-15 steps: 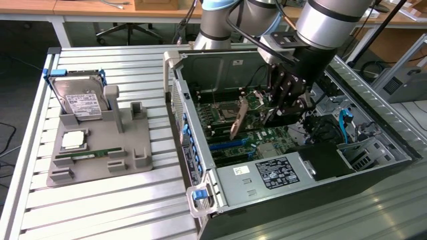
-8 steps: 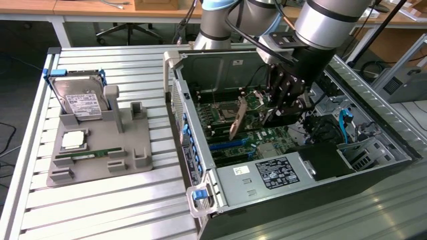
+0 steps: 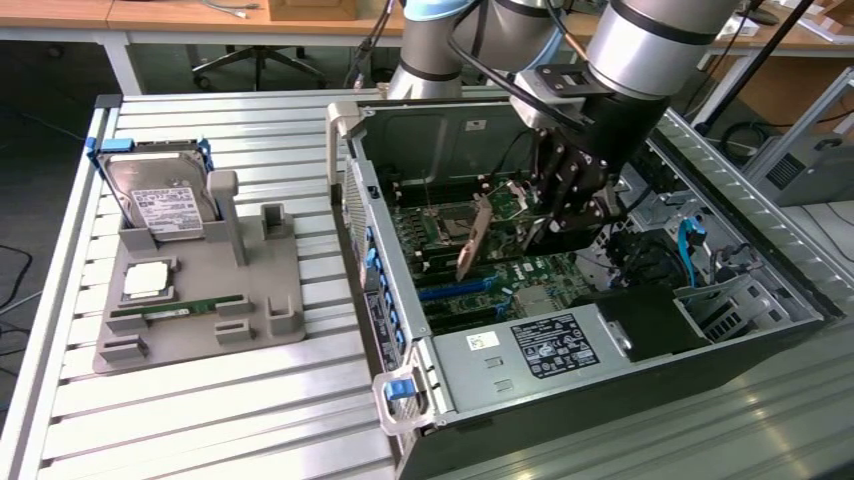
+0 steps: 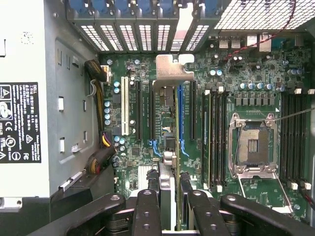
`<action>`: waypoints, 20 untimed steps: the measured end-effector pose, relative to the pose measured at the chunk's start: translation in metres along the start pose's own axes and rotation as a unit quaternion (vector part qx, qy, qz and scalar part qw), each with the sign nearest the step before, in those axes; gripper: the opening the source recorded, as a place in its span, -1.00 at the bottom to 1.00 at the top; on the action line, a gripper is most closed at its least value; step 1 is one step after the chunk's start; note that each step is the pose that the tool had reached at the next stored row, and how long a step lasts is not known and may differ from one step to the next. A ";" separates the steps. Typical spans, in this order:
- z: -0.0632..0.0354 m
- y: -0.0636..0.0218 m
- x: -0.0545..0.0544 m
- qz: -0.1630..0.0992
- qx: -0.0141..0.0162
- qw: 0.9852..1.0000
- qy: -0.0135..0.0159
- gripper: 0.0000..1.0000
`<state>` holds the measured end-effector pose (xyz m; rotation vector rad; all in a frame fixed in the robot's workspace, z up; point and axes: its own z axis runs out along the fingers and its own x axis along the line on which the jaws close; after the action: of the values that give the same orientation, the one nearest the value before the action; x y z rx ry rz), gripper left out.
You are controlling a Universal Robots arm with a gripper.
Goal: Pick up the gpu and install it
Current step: 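Insert the gpu into the slot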
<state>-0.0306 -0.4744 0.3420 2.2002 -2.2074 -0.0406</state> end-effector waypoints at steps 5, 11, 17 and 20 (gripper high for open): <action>0.0001 0.0010 0.000 0.000 0.000 1.000 0.000 -0.47; 0.0003 0.0022 0.000 0.000 0.000 1.000 0.000 -0.47; 0.0005 0.0036 0.000 0.000 0.000 1.000 0.000 -0.47; 0.0005 0.0041 0.000 0.000 0.000 1.000 0.000 -0.47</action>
<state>-0.0347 -0.4748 0.3417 2.2003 -2.2074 -0.0406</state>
